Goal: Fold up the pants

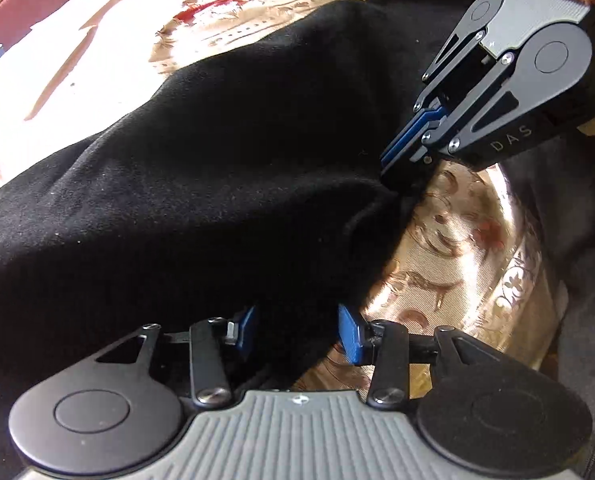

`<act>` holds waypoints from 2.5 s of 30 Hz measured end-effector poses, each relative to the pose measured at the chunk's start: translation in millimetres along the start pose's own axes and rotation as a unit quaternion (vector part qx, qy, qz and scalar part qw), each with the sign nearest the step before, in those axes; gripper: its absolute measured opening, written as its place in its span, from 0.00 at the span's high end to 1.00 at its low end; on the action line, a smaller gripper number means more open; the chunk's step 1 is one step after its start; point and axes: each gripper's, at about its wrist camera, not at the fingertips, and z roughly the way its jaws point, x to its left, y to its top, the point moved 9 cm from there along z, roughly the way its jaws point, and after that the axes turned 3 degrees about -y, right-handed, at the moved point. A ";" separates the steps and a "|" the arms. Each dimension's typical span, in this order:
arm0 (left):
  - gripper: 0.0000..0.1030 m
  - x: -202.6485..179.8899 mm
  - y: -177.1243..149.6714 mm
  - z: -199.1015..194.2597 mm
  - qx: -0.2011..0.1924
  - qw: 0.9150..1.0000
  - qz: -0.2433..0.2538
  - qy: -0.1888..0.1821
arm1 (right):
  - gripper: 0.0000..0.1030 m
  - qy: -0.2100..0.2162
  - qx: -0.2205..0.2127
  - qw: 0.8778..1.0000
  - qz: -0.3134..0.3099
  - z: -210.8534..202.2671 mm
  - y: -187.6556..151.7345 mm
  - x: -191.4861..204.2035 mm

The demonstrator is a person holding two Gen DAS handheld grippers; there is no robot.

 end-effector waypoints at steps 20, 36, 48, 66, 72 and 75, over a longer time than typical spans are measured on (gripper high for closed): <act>0.33 134.2 -138.3 -113.7 -0.072 0.957 -0.243 0.141 | 0.81 0.074 -0.011 0.994 -0.078 22.6 50.1 72.3; 0.32 164.8 -202.9 -110.4 -0.068 0.948 -0.262 0.164 | 0.75 0.154 0.007 0.982 -0.110 44.6 74.8 130.4; 0.28 168.8 -195.9 -105.7 -0.053 0.952 -0.237 0.186 | 0.74 0.121 -0.020 0.982 -0.143 40.7 65.6 133.2; 0.28 127.3 -192.4 -124.3 -0.036 0.966 -0.069 0.247 | 0.89 0.112 -0.077 0.968 -0.209 14.7 53.6 171.4; 0.28 137.8 -181.8 -107.4 -0.054 0.967 -0.046 0.243 | 0.65 0.091 -0.064 0.965 -0.238 43.2 66.4 186.3; 0.28 149.3 -178.3 -101.8 -0.063 0.966 -0.053 0.246 | 0.91 0.074 -0.041 0.976 -0.203 55.7 70.7 180.7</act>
